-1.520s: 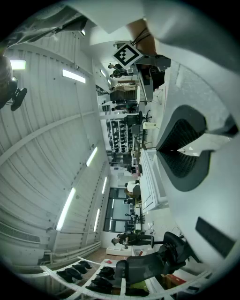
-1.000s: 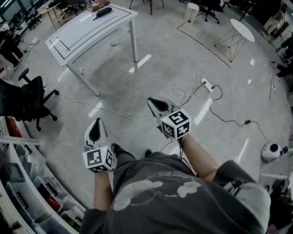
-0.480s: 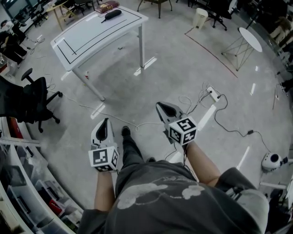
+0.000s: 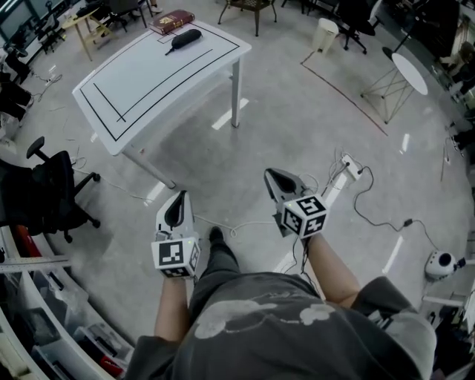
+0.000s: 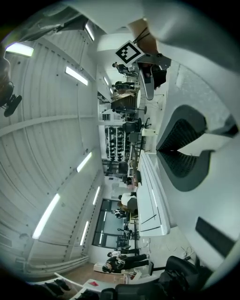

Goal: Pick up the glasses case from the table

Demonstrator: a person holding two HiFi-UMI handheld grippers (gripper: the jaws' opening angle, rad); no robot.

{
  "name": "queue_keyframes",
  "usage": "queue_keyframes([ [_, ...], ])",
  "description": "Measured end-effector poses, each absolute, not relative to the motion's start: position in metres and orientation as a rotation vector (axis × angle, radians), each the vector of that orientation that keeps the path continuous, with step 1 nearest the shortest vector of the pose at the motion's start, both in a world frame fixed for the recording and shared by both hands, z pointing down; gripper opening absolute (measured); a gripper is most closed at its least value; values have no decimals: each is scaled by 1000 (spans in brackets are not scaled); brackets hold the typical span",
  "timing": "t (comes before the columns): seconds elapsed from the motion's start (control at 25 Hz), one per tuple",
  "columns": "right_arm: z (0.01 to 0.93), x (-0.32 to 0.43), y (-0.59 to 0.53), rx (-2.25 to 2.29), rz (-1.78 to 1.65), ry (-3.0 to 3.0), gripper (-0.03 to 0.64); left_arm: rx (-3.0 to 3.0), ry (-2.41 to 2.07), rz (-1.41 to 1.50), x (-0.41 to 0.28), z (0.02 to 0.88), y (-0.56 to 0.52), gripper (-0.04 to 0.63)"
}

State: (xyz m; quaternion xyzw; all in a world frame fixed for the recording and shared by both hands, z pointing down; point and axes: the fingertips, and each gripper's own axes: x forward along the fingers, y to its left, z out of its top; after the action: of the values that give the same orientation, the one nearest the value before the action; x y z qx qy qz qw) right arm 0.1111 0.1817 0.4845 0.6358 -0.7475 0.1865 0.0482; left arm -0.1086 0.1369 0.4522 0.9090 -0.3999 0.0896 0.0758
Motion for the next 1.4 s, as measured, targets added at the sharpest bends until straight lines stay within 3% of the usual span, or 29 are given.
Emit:
queue_keyframes([
  [0.64,476,75,-6,1935,595,-2270,0,2673,-1170,282,-149,457,-43,2],
  [0.96,475,108,-80,1933,582,-2331,0,2677,-1246,298,-133,450,-97,2],
  [1.4,479,187,-294,1726,544,-2513,0,2554,-1545,286,-69,439,-258,2],
])
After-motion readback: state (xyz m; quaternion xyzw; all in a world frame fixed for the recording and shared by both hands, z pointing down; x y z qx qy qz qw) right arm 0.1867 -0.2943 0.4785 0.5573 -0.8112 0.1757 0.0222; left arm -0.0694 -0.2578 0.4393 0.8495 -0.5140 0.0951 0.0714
